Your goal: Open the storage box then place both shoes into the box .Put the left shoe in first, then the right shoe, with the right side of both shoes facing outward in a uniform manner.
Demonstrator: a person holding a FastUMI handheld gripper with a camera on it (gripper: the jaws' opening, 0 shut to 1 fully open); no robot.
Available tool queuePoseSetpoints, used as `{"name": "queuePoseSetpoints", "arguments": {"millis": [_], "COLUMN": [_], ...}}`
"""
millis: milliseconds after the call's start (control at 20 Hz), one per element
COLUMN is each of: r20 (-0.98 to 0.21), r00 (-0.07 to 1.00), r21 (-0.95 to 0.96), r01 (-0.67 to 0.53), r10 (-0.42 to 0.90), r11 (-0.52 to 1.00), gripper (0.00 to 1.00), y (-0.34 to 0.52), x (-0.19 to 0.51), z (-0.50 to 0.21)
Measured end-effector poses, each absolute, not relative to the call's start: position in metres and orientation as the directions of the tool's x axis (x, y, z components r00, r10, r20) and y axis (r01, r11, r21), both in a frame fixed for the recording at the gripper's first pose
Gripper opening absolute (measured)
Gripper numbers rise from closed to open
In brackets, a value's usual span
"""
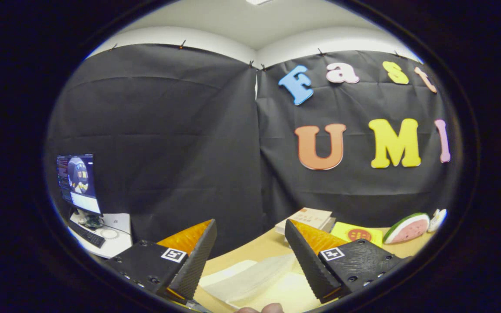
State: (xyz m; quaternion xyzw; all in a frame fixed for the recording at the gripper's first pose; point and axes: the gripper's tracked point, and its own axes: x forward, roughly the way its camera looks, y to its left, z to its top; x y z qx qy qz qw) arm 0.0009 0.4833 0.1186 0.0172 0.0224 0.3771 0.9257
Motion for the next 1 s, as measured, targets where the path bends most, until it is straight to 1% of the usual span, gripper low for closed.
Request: {"name": "queuePoseSetpoints", "arguments": {"millis": [250, 500, 800, 900, 1000], "r20": [0.060, 0.062, -0.036, -0.082, -0.160], "r00": [0.785, 0.836, 0.912, 0.934, 0.938], "r21": [-0.023, -0.017, -0.015, -0.010, 0.000], "r01": [-0.617, -0.546, -0.409, -0.350, -0.310], "r10": [0.617, 0.545, 0.408, 0.349, 0.306], "r11": [0.787, 0.838, 0.912, 0.937, 0.951], "gripper": [0.95, 0.95, 0.95, 0.95, 0.95], "y": [0.379, 0.274, 0.148, 0.109, 0.080], "x": [0.014, 0.034, 0.065, 0.078, 0.088], "z": [0.135, 0.119, 0.069, 0.043, 0.007]}}
